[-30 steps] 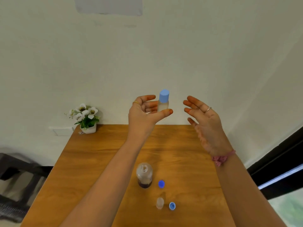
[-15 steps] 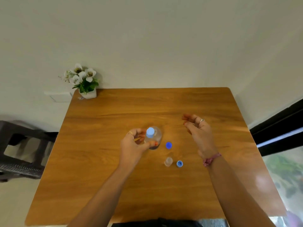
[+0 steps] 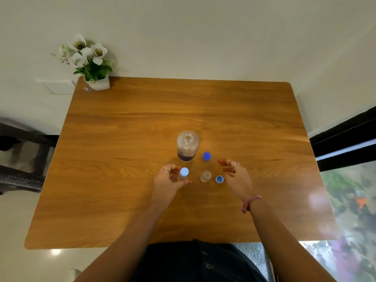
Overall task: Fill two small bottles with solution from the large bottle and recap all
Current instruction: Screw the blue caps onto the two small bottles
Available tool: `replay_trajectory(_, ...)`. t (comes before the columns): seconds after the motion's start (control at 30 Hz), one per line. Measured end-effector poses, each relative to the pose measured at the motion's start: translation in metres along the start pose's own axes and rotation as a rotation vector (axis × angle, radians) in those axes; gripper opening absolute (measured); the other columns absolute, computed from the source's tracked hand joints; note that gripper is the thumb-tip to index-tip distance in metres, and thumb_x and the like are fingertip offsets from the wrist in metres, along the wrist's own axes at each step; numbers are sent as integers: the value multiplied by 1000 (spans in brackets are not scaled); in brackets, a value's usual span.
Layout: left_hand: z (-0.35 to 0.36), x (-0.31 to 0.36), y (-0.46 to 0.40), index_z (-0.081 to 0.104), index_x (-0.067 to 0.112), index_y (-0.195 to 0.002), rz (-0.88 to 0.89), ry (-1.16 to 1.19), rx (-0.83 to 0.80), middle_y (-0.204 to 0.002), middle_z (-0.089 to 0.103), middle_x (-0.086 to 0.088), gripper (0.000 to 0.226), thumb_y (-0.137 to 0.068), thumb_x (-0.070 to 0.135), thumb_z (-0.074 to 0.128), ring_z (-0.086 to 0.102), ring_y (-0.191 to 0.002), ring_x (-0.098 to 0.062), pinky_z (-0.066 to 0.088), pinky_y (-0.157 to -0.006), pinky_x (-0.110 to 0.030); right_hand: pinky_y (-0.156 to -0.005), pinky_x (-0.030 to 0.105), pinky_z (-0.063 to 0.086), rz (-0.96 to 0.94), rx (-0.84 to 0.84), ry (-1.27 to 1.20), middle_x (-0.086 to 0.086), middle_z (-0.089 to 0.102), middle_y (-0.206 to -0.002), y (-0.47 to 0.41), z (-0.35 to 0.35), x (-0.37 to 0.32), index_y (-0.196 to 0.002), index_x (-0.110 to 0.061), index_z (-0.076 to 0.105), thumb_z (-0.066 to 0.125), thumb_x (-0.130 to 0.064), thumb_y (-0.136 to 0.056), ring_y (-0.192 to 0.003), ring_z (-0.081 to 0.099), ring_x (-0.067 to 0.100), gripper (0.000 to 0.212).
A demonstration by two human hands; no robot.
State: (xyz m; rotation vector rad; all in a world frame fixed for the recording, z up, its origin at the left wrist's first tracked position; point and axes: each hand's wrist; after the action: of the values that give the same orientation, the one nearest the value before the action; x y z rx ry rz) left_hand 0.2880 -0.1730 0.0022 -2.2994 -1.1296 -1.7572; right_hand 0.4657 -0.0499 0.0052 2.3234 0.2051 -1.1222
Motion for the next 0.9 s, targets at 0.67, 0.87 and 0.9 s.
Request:
replay_trajectory(0.67,32,-25,39,43,13,-120,-259,-81,158,-109,46,4,70,-66,24,86,47,-99,-12,41,-78,-20,-89,15,35,-133,-188,272,-10,47,-112,-3,-2,27,-122,-20,56,67,-10,-80,-104,48,5,45)
replay_trajectory(0.87,63,-16,76,52,24,-108,-56,-149,-59,-103,51,8,31,-83,27,70,56,-86,-7,46,-68,-13,-89,18,39,-157,-185,229,-6,55,-113,-5,-5,38,-116,-18,61,67,-14,-81,-103,52,7,36)
replay_trajectory(0.9,69,-11,76,50,20,-121,-36,-147,-54,-111,47,9,42,-84,29,69,56,-87,-5,47,-69,-12,-88,18,39,-165,-183,220,-7,55,-111,-5,-6,38,-115,-18,62,68,-14,-80,-103,52,7,35)
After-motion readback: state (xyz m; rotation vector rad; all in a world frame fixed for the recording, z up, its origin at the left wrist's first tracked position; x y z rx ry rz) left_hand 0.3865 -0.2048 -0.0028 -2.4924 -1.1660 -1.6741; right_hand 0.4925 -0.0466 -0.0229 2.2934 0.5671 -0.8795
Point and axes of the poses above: each hand's wrist, its own y-axis away from the middle knuckle, its own z-axis out of the palm, x = y × z
